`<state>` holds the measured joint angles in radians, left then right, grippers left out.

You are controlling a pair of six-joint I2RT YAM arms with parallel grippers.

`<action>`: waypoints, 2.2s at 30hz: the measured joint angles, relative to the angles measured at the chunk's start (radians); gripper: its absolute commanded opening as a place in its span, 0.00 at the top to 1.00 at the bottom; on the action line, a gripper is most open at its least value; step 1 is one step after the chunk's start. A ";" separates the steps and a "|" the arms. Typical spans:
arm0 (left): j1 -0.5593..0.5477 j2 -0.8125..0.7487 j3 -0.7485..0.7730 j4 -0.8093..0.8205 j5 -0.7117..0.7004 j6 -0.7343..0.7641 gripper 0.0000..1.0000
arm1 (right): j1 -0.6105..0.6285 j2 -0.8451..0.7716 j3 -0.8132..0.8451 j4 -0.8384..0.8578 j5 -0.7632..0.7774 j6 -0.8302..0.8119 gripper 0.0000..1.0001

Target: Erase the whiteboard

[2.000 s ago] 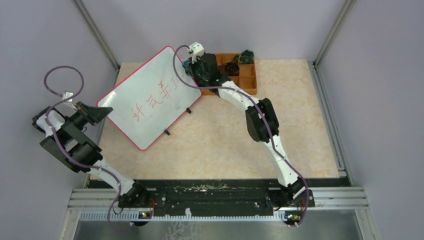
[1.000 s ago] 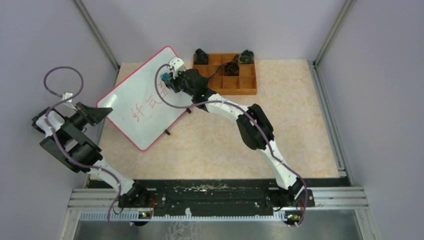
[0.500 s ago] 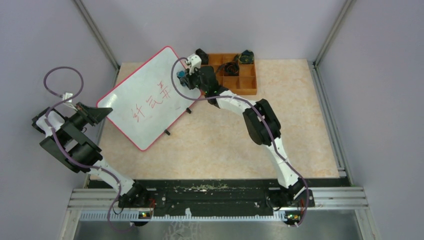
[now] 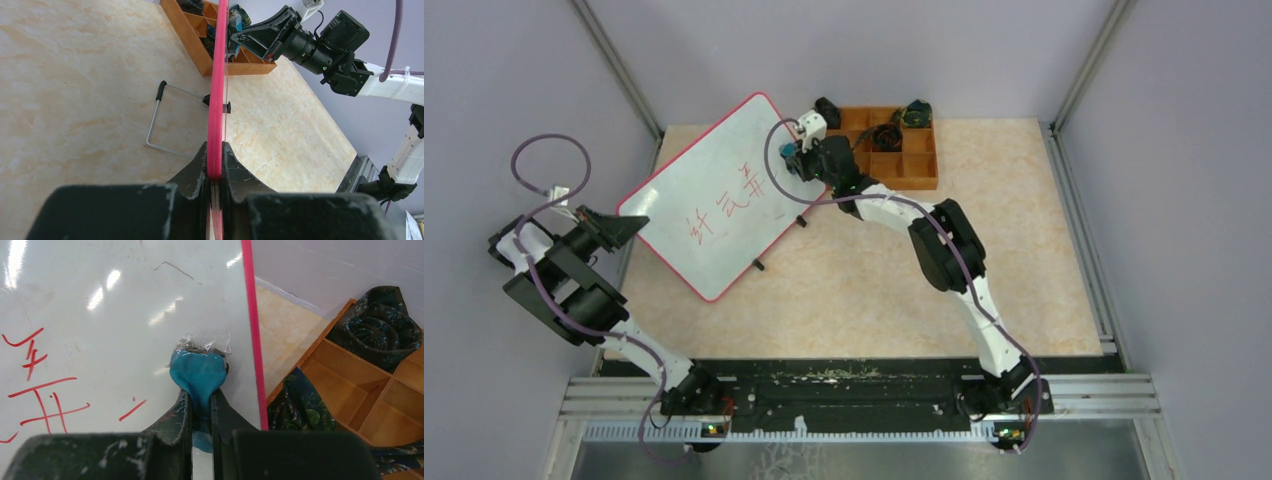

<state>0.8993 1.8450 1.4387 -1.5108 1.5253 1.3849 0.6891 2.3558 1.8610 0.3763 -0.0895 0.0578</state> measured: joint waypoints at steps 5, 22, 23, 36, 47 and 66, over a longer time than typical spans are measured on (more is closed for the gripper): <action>0.003 0.000 -0.006 0.001 0.003 0.002 1.00 | 0.045 -0.006 -0.002 0.003 0.026 -0.005 1.00; 0.003 -0.001 -0.008 0.001 0.005 0.006 1.00 | 0.080 -0.028 -0.107 0.098 -0.016 0.066 1.00; 0.003 -0.001 -0.008 0.001 0.005 0.006 1.00 | 0.064 -0.032 -0.127 0.107 -0.024 0.075 1.00; 0.003 -0.002 -0.010 0.002 0.006 0.007 1.00 | -0.048 -0.027 -0.101 -0.006 -0.040 0.099 1.00; 0.006 -0.004 -0.021 0.005 0.011 0.008 1.00 | 0.070 0.014 0.091 -0.091 0.047 0.048 1.00; 0.009 -0.016 -0.040 0.013 0.021 0.019 1.00 | 0.444 0.080 0.115 -0.045 0.027 0.036 1.00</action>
<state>0.9085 1.8286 1.3983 -1.4975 1.5463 1.4036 1.1332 2.4355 1.9762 0.3317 -0.0628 0.0940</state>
